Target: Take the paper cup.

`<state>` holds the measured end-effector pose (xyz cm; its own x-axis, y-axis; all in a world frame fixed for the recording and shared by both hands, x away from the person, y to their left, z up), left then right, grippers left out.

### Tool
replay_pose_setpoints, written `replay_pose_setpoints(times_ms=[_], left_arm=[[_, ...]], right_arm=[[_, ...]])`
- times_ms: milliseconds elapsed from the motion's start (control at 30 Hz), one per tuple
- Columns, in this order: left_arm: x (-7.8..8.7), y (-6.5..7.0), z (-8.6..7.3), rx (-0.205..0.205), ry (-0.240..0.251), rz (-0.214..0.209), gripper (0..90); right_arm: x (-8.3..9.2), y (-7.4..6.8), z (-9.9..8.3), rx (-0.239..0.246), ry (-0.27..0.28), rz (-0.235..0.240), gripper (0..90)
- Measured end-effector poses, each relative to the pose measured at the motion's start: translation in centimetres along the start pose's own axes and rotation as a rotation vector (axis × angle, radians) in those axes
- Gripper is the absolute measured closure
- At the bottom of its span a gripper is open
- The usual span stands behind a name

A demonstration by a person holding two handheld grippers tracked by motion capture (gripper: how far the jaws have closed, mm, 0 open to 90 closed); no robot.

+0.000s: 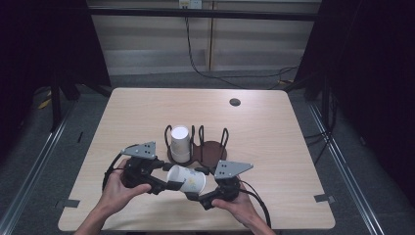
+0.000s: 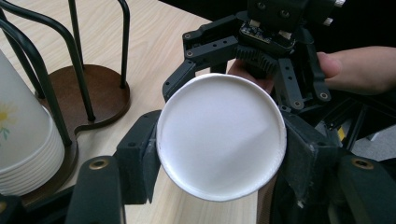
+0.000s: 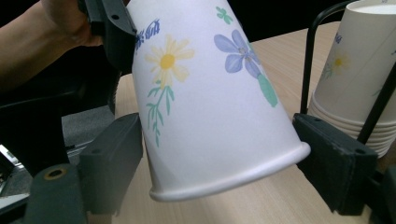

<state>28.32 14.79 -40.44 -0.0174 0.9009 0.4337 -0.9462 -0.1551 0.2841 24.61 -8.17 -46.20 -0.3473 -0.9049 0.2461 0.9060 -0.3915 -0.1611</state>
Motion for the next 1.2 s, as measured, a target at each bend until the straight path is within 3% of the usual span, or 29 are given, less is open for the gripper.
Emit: replay_pose_setpoints(times_ms=[400, 800, 867, 1200], left_arm=[[0.17, -0.42, -0.05, 0.012, 0.021, -0.008, 35.8], [0.05, -0.55, -0.13, 0.005, 0.003, 0.016, 31.6], [0.01, -0.76, -0.26, 0.011, -0.003, 0.021, 24.8], [0.03, -0.96, -0.34, 0.014, -0.007, 0.038, 17.6]], right_arm=[[-0.05, 0.01, -0.11, -0.006, -0.012, 0.013, 23.0], [0.21, -0.03, 0.02, -0.01, -0.018, 0.022, 26.5], [0.18, -0.04, 0.0, -0.015, -0.022, 0.021, 26.5], [0.03, 0.0, -0.1, -0.026, -0.036, 0.026, 27.2]])
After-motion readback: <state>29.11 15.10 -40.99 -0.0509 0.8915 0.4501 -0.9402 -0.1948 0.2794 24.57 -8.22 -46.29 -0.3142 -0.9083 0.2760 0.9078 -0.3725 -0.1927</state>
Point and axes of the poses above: each handheld gripper's, and its own axes: x roughly backward along the jaws, z roughly out of its top, y roughly to its right, the point moved 2 cm from there along -x, roughly forward along the jaws, and after that the axes turned 4 degrees about y, right-handed, at the moved point
